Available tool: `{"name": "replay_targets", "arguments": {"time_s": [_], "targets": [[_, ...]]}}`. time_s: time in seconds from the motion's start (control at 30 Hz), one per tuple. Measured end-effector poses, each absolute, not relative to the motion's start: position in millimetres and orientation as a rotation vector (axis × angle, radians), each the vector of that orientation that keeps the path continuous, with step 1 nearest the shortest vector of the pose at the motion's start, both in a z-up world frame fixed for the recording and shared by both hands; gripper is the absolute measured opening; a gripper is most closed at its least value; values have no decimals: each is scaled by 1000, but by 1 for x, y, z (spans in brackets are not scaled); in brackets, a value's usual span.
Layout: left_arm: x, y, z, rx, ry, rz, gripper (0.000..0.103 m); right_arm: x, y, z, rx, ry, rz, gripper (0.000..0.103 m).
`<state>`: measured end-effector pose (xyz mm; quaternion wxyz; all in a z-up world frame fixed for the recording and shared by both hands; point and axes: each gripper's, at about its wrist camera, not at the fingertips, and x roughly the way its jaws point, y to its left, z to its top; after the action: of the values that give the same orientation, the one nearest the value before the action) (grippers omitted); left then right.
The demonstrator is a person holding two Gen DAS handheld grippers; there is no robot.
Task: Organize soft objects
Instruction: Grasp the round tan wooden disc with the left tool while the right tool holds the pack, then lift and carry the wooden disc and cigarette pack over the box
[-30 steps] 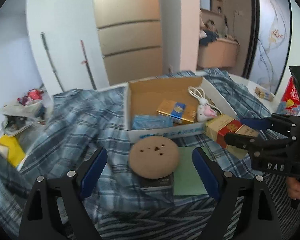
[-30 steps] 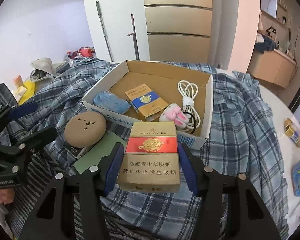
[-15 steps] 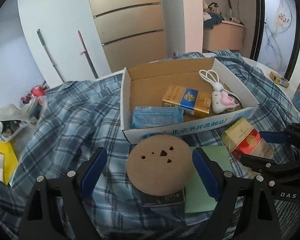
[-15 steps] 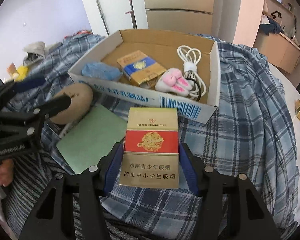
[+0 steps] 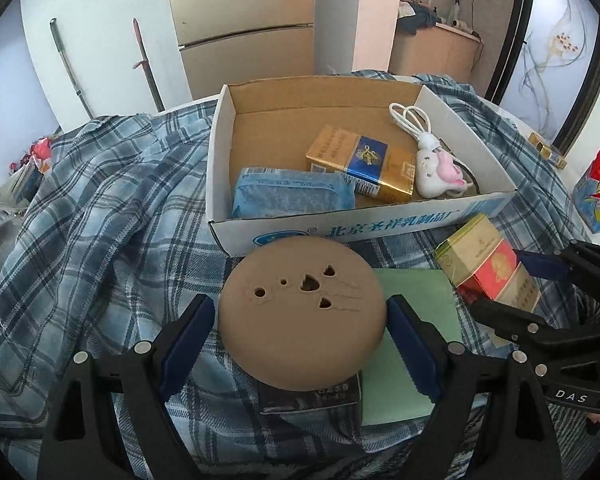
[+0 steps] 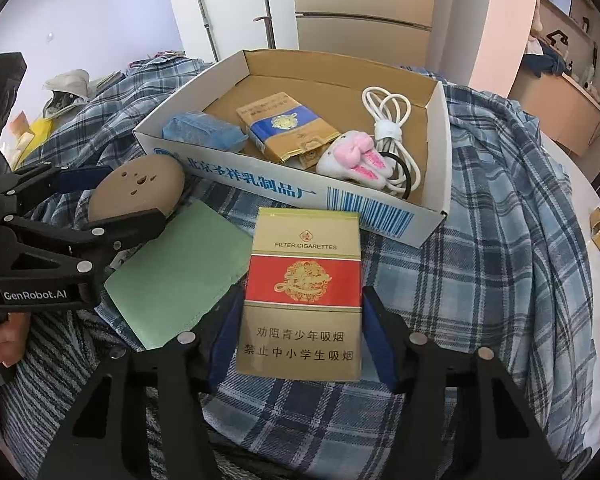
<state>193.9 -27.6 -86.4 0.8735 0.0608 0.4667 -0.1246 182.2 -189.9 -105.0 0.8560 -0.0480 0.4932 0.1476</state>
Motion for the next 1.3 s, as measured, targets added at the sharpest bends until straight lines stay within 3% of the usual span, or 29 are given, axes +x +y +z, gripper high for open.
{"name": "replay_targets", "arguments": {"time_s": [0.33,0.87,1.07,1.3], "targets": [[183,-30,-80,151,912,-264,80,176,-190,-98,-92,993,338,56],[82,-25,-17,149,293,-233,80,138,-198,-49,-46,611,334,56],[69,-18,-10,126,211,-218,80,114,-206,-25,-46,392,273,56],[55,-17,-4,122,152,-206,80,105,-203,-18,-62,304,245,56]]}}
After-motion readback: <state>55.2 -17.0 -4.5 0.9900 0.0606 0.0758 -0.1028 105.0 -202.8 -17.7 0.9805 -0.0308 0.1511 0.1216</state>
